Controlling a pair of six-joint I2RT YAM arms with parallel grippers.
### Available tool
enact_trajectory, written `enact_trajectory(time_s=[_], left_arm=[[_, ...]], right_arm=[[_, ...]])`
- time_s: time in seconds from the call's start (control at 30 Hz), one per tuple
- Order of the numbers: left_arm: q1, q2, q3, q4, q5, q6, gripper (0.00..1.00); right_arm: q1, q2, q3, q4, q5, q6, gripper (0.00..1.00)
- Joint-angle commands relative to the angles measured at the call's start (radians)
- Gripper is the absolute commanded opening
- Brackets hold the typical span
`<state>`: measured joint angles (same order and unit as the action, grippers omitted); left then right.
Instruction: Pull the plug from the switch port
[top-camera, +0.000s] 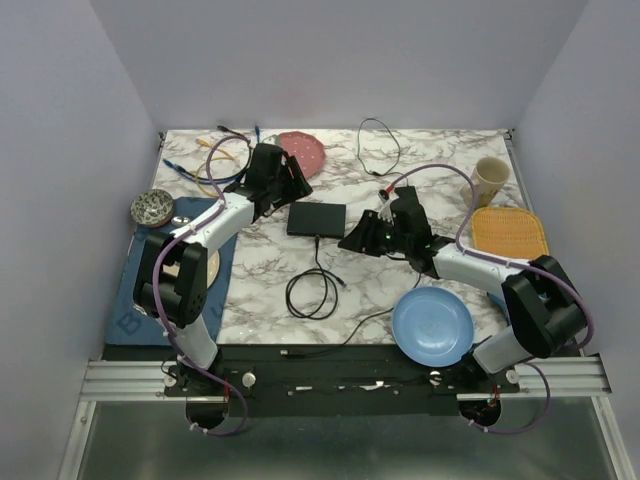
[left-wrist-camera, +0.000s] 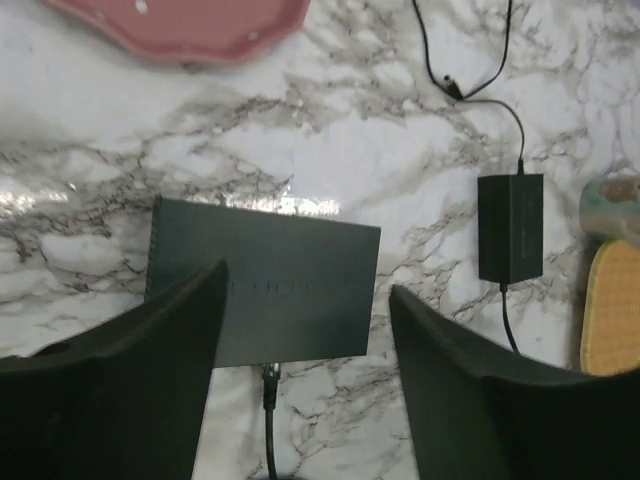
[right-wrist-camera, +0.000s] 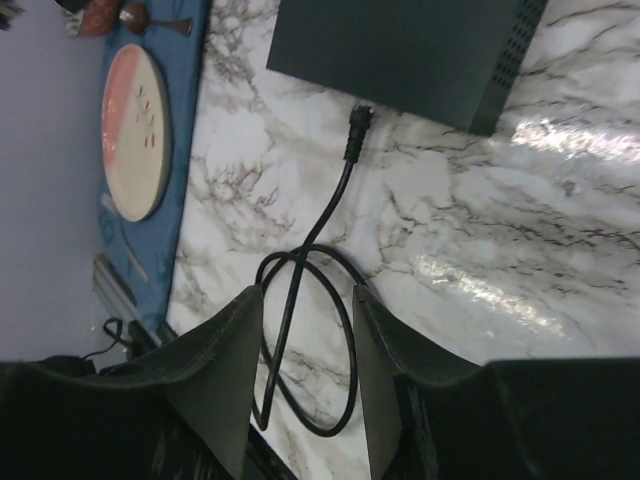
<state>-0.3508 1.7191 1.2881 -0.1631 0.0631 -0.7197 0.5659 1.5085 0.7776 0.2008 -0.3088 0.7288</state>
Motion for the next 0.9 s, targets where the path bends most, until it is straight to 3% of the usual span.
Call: enact_trajectory(time_s=[0.0,0.03,0.13,0.23,0.37,0.57,0.87], left_arm=[[0.015,0.014,-0.053,-0.025,-0.005,0.017,0.60],[0.016,0.020,-0.056,-0.068,-0.026,0.017,0.50],[0.016,0.019,-0.082,-0.105,-0.115,-0.003,0.35],[0.018,0.033,-0.092,-0.124,-0.164,-0.024,0.27],[0.021,0.115,-0.049,-0.147,-0.180,-0.029,0.23],[0.019,0.249,-0.022,-0.150,-0.092,-0.072,0.17],[0.010,0.232,-0.137,-0.061,0.020,-0.133,0.13]], right_arm=[[0.000,0.042,-0.021,0.128,-0.109,0.084,0.49],[0.000,0.051,-0.017,0.100,-0.081,0.080,0.49],[0.000,0.077,0.002,0.057,-0.040,0.066,0.45],[0.000,0.125,0.029,0.029,-0.012,0.063,0.38],[0.000,0.163,0.052,0.016,0.002,0.066,0.35],[0.000,0.222,0.069,-0.009,-0.001,0.064,0.32],[-0.001,0.252,0.098,-0.037,0.042,0.060,0.31]])
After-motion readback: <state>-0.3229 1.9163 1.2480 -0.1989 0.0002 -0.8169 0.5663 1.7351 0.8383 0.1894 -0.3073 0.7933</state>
